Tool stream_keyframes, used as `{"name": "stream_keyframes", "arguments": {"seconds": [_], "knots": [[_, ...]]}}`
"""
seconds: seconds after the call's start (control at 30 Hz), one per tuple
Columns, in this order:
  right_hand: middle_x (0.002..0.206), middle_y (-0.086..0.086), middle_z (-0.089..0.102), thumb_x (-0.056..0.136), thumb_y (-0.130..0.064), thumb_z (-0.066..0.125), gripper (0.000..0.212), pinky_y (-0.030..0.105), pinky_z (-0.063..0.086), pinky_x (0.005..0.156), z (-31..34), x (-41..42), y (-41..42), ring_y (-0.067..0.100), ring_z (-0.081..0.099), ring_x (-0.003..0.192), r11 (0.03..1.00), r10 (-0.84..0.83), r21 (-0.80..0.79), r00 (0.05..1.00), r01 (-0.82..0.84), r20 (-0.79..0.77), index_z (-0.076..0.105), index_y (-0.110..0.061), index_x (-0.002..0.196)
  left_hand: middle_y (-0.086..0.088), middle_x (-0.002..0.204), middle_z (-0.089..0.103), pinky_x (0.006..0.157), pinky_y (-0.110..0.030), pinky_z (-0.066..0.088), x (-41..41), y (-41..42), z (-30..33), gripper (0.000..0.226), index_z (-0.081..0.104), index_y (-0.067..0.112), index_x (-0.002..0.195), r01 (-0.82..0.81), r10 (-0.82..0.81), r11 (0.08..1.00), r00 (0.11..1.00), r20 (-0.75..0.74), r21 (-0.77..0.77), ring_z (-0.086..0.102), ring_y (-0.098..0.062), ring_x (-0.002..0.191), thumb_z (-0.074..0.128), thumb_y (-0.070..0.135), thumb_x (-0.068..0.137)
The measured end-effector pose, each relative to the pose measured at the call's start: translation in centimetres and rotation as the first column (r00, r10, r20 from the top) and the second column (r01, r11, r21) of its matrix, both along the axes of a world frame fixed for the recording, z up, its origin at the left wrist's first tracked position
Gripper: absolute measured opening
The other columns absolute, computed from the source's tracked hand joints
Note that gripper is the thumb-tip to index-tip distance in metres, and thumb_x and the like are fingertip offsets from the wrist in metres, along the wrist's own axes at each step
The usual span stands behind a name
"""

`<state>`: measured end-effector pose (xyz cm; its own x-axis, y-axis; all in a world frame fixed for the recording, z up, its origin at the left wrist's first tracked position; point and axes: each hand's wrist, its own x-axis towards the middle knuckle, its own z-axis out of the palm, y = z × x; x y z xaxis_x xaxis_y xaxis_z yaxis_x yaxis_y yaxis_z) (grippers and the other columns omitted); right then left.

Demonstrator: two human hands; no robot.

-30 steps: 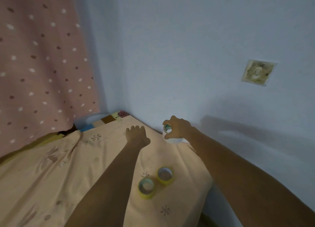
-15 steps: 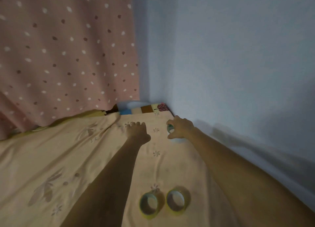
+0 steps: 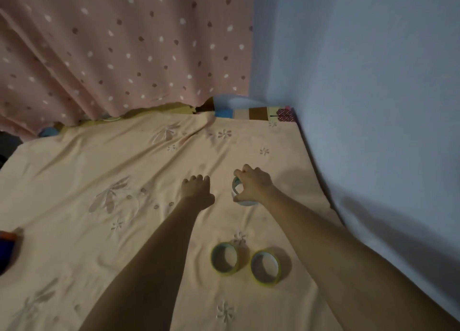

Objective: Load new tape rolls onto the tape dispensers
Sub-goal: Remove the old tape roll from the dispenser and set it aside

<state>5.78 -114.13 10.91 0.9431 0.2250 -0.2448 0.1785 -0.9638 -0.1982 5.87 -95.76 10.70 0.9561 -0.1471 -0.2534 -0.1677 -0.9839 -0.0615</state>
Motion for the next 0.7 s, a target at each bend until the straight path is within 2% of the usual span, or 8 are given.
{"name": "stream_keyframes", "arguments": {"seconds": [0.23,0.43,0.57,0.63,0.7], "knots": [[0.129,0.002,0.047,0.069,-0.061,0.073,0.077,0.038,0.046,0.081,-7.3,0.3,4.1,0.032,0.052,0.112,0.996,0.082,-0.023,0.997,-0.082,-0.011,0.047,-0.024,0.131,-0.010,0.118,0.057,0.094,-0.040,0.039,-1.4,2.0,-6.9,0.036,0.053,0.009,0.111,0.000,0.001,1.000,1.000,-0.018,0.014,0.052,-0.031,0.112,0.055,0.024,0.078],[0.134,0.004,0.044,0.073,-0.054,0.074,0.073,0.040,0.043,0.087,-11.7,-0.6,6.2,0.034,0.048,0.117,0.993,0.102,-0.055,0.992,-0.107,-0.073,0.045,-0.025,0.133,-0.016,0.135,0.051,0.098,-0.040,0.039,-3.8,3.8,-10.5,0.051,0.048,0.006,0.126,0.024,-0.023,0.998,1.000,-0.018,0.057,0.048,-0.033,0.123,0.054,0.019,0.077],[0.138,0.005,0.042,0.075,-0.045,0.073,0.073,0.042,0.042,0.092,-13.7,-1.5,5.9,0.035,0.045,0.120,0.992,0.110,-0.055,0.990,-0.115,-0.090,0.042,-0.024,0.137,-0.012,0.127,0.055,0.094,-0.039,0.039,-4.4,5.0,-11.1,0.048,0.049,0.007,0.125,0.013,-0.011,0.998,1.000,-0.023,0.069,0.050,-0.031,0.119,0.052,0.019,0.078],[0.141,0.005,0.041,0.075,-0.048,0.072,0.077,0.042,0.041,0.095,-14.0,-2.1,5.4,0.034,0.042,0.124,0.994,0.101,-0.043,0.992,-0.104,-0.071,0.039,-0.026,0.141,-0.011,0.123,0.056,0.092,-0.038,0.038,-4.8,5.3,-11.1,0.044,0.051,0.008,0.120,-0.006,0.008,0.998,1.000,-0.022,0.069,0.051,-0.031,0.115,0.051,0.019,0.077],[0.143,0.004,0.041,0.075,-0.055,0.070,0.079,0.043,0.039,0.098,-13.7,-2.9,4.9,0.031,0.041,0.127,0.997,0.077,-0.002,0.997,-0.077,0.011,0.039,-0.026,0.141,-0.010,0.119,0.057,0.091,-0.038,0.039,-5.3,5.4,-11.3,0.041,0.052,0.008,0.115,-0.031,0.032,0.998,0.999,-0.019,0.048,0.053,-0.031,0.111,0.051,0.017,0.076]]}}
